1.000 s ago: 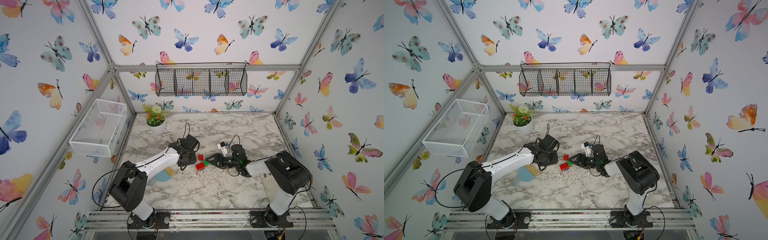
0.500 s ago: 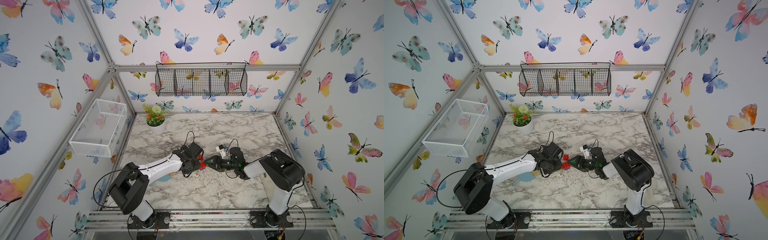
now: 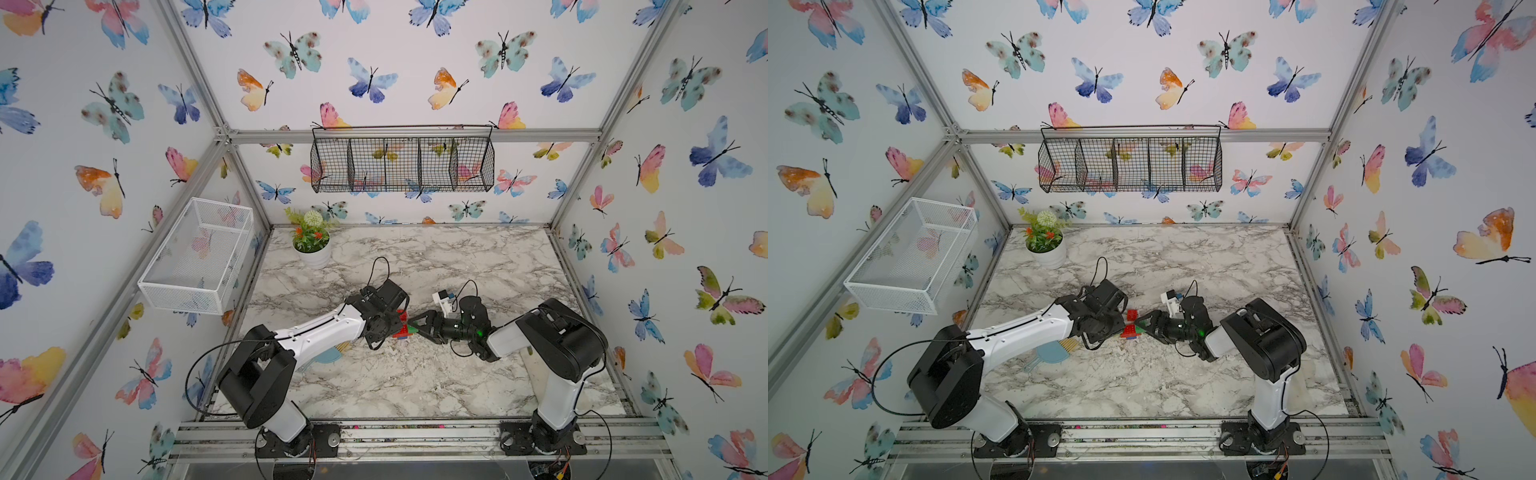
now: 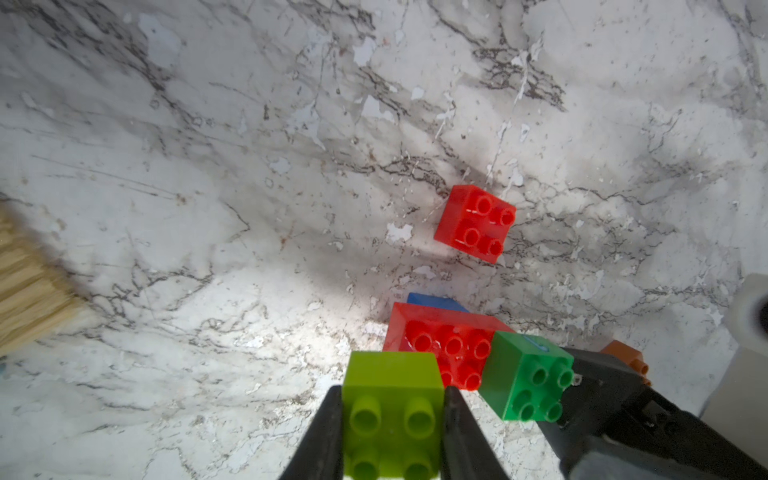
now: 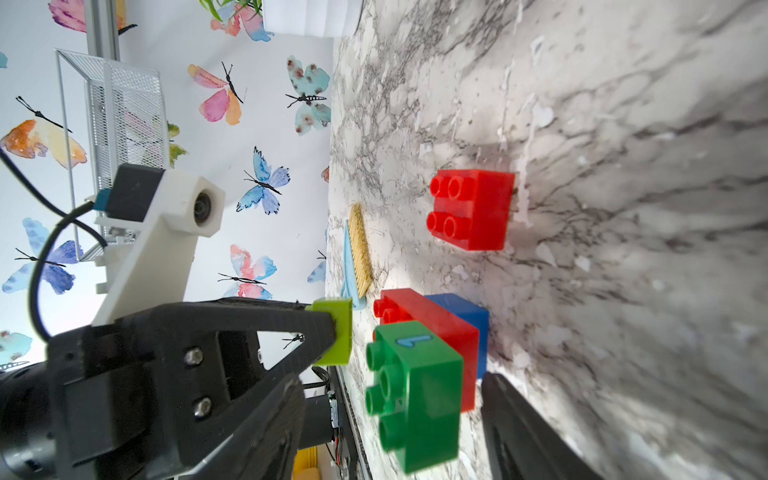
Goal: Assemble the letter v with lego
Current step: Assemble the lego brick with the lego brick.
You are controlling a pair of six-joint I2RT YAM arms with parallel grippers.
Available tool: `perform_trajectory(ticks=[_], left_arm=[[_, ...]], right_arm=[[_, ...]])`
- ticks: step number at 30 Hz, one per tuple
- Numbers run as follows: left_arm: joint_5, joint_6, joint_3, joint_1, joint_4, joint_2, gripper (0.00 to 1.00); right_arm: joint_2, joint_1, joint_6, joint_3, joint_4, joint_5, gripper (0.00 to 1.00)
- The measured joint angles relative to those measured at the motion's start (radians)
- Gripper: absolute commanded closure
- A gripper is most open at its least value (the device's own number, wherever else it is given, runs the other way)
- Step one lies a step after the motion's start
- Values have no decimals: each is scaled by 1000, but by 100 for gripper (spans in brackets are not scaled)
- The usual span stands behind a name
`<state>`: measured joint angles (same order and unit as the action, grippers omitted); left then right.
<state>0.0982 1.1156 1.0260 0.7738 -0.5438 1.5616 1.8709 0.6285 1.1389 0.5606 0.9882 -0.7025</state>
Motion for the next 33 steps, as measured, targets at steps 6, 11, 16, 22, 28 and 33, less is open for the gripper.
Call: perform_trajectory(ticks=[6, 11, 16, 22, 28, 33], left_arm=[[10, -20, 34, -2, -10, 29, 77], [10, -37, 44, -2, -12, 50, 77], [9, -46, 44, -2, -14, 68, 77], [9, -57, 44, -2, -14, 76, 77], [9, -65, 44, -2, -14, 80, 77], [9, -73, 46, -2, -13, 81, 77]], right_arm=[[26, 7, 27, -8, 23, 12, 29], [42, 14, 46, -9, 54, 21, 32], [67, 16, 59, -9, 78, 24, 36], [89, 21, 75, -9, 116, 26, 37], [101, 21, 80, -9, 136, 26, 38], [115, 24, 83, -8, 150, 25, 39]])
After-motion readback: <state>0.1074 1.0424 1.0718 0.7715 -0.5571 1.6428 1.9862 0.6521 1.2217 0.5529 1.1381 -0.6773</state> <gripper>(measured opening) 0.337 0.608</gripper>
